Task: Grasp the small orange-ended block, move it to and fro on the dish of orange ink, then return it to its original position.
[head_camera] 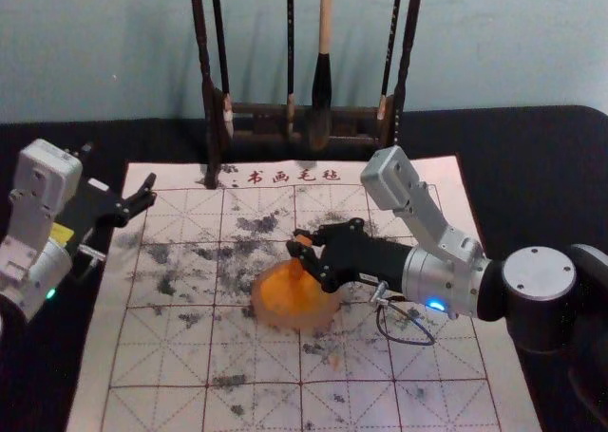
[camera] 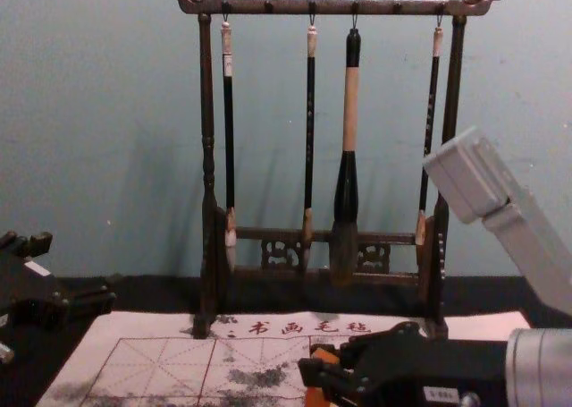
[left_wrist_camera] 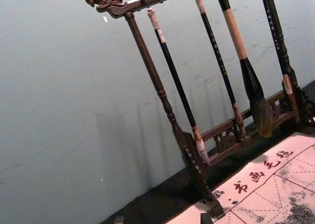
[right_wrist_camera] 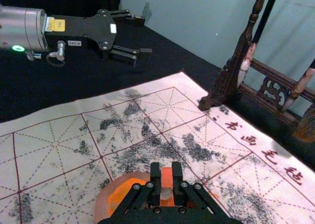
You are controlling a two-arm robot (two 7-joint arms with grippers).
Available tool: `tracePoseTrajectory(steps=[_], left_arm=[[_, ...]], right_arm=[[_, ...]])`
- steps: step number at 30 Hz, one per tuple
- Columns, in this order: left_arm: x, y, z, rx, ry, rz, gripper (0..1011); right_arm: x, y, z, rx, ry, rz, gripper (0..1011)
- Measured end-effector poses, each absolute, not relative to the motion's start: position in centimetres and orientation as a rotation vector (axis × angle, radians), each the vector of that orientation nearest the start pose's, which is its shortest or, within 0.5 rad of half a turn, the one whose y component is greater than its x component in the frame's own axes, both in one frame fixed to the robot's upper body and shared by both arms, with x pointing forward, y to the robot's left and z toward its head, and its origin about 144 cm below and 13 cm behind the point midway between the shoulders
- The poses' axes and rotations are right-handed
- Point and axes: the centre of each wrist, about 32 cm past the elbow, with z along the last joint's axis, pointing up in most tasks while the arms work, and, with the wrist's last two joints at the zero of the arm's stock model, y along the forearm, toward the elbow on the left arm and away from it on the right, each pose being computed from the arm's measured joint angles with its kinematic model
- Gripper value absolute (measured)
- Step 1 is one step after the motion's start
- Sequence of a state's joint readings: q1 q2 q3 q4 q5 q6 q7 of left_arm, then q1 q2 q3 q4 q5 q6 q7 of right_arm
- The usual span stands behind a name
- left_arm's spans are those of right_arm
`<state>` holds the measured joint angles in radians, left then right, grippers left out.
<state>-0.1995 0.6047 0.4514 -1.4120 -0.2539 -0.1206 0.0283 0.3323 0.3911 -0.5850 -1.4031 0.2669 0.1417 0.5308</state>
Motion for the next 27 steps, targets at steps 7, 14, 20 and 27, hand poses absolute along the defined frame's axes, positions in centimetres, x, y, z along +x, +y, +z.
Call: tracePoseTrajectory(steps=[7,14,20,27], left_arm=[[48.9,31.0,114.0,0.304,-0.285,1.248,1001],[48.9,31.0,114.0,0.304,-0.285,1.248,1002],[48.9,31.0,114.0,0.304,-0.285,1.248,1001],[48.9,31.0,114.0,0.305,-0.285,1.248,1001]], right_arm=[[51.3,-20.2,115.7,-0.329,-0.010,-0.594,133],[50.9,-20.8,115.9,-0.331,-0.014,-0.597,133],[50.5,-21.4,116.0,-0.338,-0.017,-0.586,133],[50.0,-21.7,116.0,-0.340,-0.015,-0.577,133]])
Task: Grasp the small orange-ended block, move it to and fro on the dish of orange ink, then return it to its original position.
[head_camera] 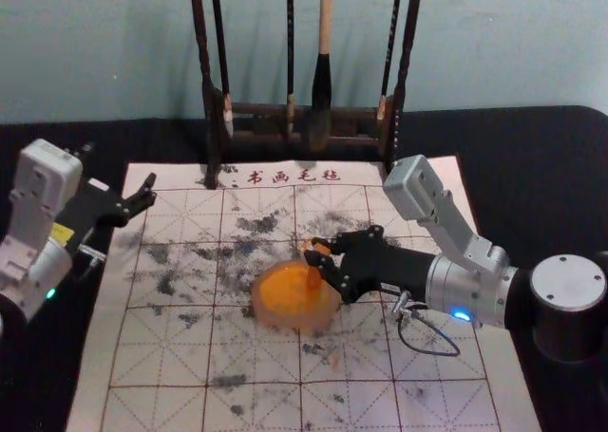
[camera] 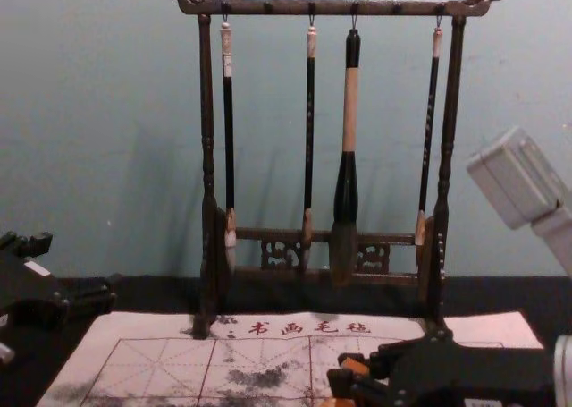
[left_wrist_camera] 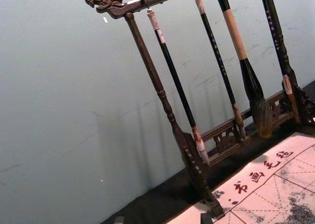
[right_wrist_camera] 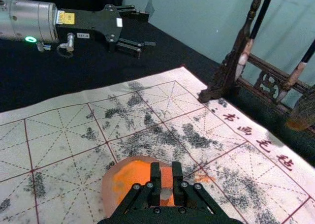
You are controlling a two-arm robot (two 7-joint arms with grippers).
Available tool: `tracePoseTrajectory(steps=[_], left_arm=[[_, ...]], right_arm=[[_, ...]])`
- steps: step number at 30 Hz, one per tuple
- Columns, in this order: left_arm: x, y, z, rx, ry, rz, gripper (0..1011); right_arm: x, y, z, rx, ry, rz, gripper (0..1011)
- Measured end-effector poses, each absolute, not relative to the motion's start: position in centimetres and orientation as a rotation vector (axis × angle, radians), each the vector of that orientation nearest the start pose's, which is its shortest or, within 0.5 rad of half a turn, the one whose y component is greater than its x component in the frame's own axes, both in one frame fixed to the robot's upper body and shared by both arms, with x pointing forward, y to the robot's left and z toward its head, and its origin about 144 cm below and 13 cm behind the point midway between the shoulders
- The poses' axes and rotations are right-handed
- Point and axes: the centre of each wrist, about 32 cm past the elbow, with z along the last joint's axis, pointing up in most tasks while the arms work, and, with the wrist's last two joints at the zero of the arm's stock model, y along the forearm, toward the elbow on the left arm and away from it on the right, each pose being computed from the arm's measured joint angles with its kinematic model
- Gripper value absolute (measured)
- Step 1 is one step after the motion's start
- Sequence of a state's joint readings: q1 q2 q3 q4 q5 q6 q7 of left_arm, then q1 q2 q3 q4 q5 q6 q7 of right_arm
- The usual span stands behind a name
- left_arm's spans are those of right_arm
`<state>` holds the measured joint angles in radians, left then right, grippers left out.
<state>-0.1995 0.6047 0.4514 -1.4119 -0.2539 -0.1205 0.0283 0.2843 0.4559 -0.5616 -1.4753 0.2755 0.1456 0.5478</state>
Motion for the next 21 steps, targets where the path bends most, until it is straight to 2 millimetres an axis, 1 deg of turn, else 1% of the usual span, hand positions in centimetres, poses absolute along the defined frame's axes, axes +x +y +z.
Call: tracePoseTrajectory(steps=[9,21], left_arm=[[48.9,31.0,114.0,0.304,-0.285,1.248,1001],[48.9,31.0,114.0,0.304,-0.285,1.248,1001]], right_arm=[[49.5,-21.5,116.0,-0.339,-0.008,-0.555,133],[49.3,-20.6,115.7,-0.339,0.001,-0.526,133]])
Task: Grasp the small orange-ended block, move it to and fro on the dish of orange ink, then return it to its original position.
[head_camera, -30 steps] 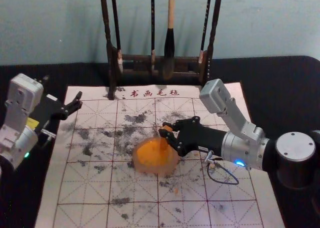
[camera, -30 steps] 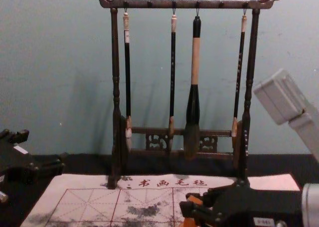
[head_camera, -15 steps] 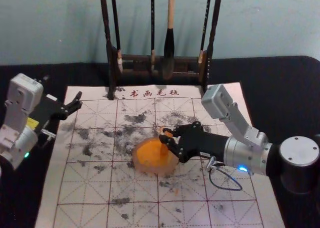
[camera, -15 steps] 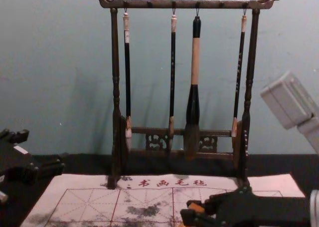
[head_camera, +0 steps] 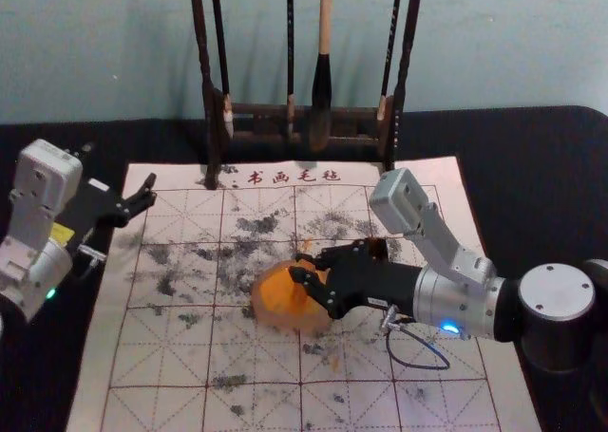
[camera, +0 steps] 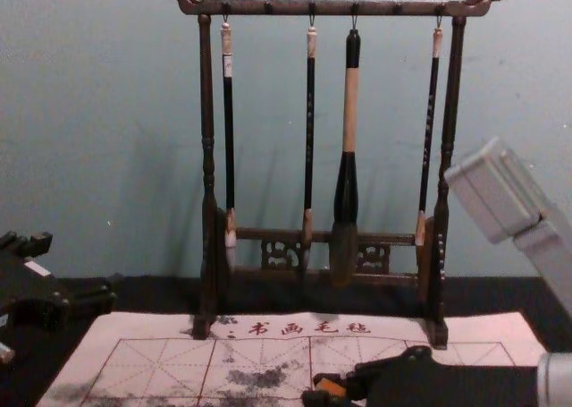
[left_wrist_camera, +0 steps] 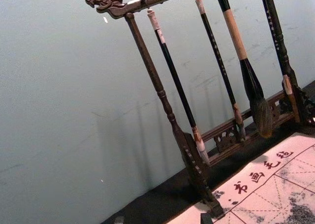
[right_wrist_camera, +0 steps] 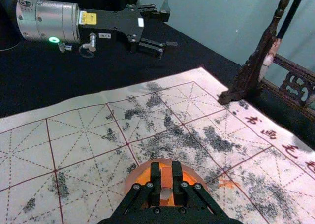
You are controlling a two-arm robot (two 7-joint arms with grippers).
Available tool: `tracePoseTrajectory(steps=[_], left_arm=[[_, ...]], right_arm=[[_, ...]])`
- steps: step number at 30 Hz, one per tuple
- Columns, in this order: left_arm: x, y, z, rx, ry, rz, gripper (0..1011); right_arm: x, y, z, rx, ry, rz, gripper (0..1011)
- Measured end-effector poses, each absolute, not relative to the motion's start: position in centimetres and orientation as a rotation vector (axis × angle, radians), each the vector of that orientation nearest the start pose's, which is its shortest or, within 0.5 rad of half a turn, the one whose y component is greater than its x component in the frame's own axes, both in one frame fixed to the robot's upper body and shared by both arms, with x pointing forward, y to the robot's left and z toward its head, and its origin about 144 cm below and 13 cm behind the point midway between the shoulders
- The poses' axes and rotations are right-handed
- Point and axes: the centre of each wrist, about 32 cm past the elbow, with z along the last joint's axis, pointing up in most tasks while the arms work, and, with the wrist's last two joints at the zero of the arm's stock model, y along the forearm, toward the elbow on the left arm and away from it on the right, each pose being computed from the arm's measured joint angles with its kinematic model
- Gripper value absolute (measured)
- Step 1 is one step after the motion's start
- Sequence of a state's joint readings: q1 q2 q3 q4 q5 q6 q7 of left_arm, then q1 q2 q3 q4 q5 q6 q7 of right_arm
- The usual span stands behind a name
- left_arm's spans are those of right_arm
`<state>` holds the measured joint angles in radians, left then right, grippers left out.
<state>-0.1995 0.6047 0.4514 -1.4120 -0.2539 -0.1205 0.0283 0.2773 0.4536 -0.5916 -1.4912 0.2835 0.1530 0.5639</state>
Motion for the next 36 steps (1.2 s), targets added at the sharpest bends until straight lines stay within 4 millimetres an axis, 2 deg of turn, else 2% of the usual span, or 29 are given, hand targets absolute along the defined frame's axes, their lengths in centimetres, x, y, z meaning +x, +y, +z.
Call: tracePoseTrajectory(steps=[22,36], left_arm=[[48.9,31.0,114.0,0.304,-0.285,1.248,1001],[48.9,31.0,114.0,0.304,-0.285,1.248,1001]], right_arm=[[50.9,-18.8,115.6,-0.335,0.003,-0.536,133],[51.5,-19.4,115.7,-0.343,-0.006,-0.581,133]])
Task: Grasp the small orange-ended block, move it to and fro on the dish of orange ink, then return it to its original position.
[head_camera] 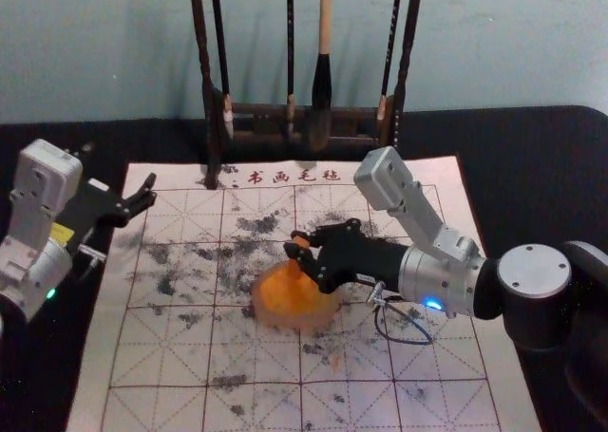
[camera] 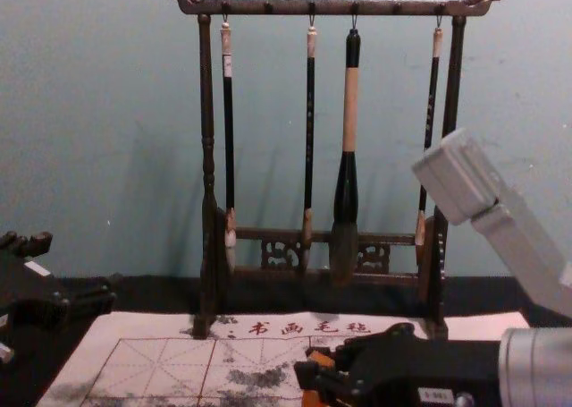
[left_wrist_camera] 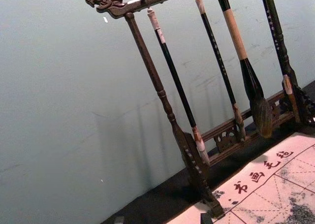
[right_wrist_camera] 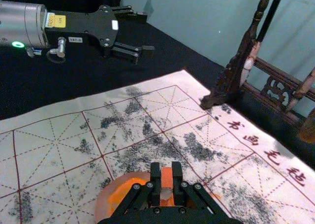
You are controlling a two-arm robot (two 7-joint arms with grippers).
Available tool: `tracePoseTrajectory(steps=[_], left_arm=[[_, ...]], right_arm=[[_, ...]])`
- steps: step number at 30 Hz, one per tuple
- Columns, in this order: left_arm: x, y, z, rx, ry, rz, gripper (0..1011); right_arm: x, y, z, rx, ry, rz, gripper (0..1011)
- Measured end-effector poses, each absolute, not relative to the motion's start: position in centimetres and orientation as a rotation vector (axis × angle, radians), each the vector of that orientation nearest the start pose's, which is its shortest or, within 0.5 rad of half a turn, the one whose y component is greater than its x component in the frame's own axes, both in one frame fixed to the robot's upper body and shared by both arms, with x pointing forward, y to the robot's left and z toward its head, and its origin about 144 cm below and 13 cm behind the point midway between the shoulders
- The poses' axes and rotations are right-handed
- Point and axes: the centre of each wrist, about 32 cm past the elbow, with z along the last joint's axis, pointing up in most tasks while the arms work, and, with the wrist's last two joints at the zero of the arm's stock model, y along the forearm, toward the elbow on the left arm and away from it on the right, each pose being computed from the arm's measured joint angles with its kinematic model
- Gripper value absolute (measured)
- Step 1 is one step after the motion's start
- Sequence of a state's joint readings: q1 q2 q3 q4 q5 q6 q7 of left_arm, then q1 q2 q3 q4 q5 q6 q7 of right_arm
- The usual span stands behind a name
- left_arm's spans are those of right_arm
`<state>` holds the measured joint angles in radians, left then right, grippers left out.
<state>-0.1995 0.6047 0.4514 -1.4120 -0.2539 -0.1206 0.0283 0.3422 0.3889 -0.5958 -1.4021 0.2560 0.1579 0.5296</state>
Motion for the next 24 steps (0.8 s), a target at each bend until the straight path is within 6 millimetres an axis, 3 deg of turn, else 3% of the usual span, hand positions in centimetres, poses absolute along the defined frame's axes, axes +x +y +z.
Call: tracePoseTrajectory(steps=[24], left_arm=[[48.9,31.0,114.0,0.304,-0.285,1.248,1001]], right_arm=[[50.5,-21.0,116.0,-0.354,-0.009,-0.593,133]])
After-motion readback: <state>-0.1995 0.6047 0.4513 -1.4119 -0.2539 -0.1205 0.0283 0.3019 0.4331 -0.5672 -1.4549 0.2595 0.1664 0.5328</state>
